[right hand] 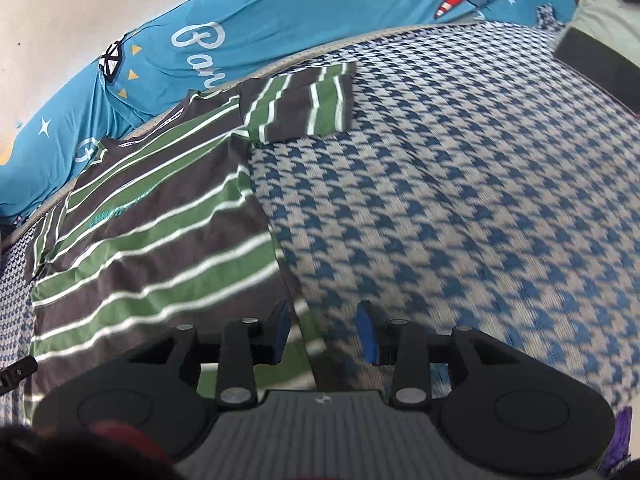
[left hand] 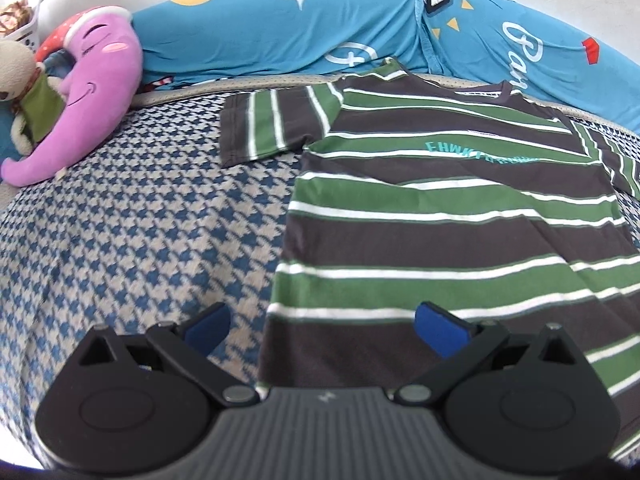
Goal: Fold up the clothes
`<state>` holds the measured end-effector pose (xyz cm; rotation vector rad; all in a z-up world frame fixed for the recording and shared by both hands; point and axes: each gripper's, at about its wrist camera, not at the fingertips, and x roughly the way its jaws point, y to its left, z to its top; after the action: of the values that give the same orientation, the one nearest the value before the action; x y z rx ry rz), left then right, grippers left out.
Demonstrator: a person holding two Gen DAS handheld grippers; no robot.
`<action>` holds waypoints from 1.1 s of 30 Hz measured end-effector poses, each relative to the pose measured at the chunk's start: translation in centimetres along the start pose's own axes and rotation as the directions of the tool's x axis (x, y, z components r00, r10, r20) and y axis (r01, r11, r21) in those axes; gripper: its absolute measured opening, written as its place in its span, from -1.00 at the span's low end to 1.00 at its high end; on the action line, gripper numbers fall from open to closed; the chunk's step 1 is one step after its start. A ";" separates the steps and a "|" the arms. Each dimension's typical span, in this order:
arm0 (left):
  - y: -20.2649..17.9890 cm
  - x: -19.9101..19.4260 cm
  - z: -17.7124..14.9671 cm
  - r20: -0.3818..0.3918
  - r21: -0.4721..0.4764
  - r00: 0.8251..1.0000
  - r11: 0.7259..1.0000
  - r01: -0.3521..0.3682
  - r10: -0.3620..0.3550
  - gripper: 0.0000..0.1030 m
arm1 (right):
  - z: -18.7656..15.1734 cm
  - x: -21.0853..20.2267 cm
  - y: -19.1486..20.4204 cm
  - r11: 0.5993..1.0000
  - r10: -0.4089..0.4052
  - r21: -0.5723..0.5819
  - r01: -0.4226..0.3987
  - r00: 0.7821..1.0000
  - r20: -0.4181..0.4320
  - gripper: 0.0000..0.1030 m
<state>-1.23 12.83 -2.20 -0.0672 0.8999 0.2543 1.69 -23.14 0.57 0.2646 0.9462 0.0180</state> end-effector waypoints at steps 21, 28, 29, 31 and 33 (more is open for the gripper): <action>3.5 -2.9 -4.0 -0.017 -0.130 0.999 0.991 -0.038 0.036 0.99 | -6.0 -3.2 -0.4 0.998 -0.016 -0.053 0.018 0.999 0.029 -0.47; 3.6 -2.8 -4.5 -0.018 -0.132 0.998 0.990 -0.058 0.056 0.99 | -6.4 -4.5 -0.5 0.999 -0.032 -0.017 0.034 0.995 0.093 -0.89; 3.7 -2.8 -4.5 -0.019 -0.135 0.998 0.989 -0.061 0.059 0.99 | -6.7 -5.0 -0.6 0.999 -0.042 -0.006 0.043 0.994 0.102 -0.90; 4.0 -2.7 -4.6 -0.022 -0.143 0.998 0.987 -0.068 0.066 0.99 | -7.2 -5.5 -1.0 0.998 -0.062 0.012 0.061 0.992 0.110 -0.90; 4.2 -2.7 -4.6 -0.025 -0.149 0.997 0.986 -0.074 0.071 0.99 | -7.5 -5.2 -1.1 0.997 -0.081 0.024 0.079 0.993 0.081 -0.91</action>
<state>-7.39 15.64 -2.78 -0.1761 0.9026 0.3899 -7.50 -23.31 0.37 0.2447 0.8752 -0.0761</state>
